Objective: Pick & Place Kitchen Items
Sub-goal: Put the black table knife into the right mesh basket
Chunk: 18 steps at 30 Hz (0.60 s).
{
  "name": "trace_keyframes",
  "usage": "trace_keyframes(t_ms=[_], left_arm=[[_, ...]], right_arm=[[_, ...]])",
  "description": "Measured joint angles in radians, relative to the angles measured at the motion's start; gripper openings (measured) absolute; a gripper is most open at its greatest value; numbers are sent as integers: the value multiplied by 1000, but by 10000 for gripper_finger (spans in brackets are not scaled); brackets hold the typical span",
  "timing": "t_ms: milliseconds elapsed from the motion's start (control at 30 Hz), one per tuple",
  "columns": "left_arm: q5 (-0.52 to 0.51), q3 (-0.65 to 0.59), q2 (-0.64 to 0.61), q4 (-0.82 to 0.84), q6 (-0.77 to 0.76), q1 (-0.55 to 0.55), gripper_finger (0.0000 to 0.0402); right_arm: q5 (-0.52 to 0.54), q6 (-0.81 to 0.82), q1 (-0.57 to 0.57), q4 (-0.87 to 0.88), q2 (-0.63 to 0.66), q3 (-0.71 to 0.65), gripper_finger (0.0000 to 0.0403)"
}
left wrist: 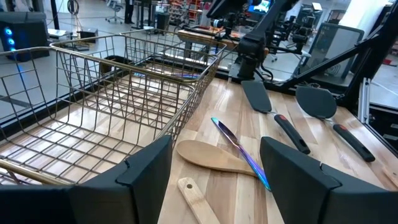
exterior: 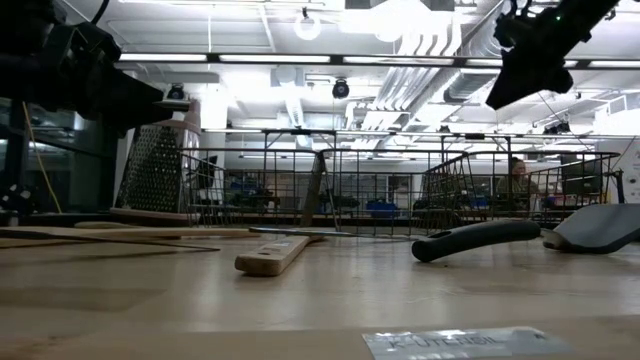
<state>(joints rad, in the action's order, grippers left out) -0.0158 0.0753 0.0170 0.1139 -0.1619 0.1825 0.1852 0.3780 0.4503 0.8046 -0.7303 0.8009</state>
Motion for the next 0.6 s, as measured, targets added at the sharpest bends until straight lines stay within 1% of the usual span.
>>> trace_keyframes(t_ms=[100,267,433,600], left_arm=[[0,0,0,0,0,0,241],[0,0,0,0,0,0,241],[0,0,0,0,0,0,241],[0,0,0,-1,-2,0,241]], right_arm=[[71,18,-88,-32,0,-7,87],[132,14,-223,-238,9,-105,87],[138,9,-324,-438,11,-217,87],[137,10,-398,-597,11,-300,87]])
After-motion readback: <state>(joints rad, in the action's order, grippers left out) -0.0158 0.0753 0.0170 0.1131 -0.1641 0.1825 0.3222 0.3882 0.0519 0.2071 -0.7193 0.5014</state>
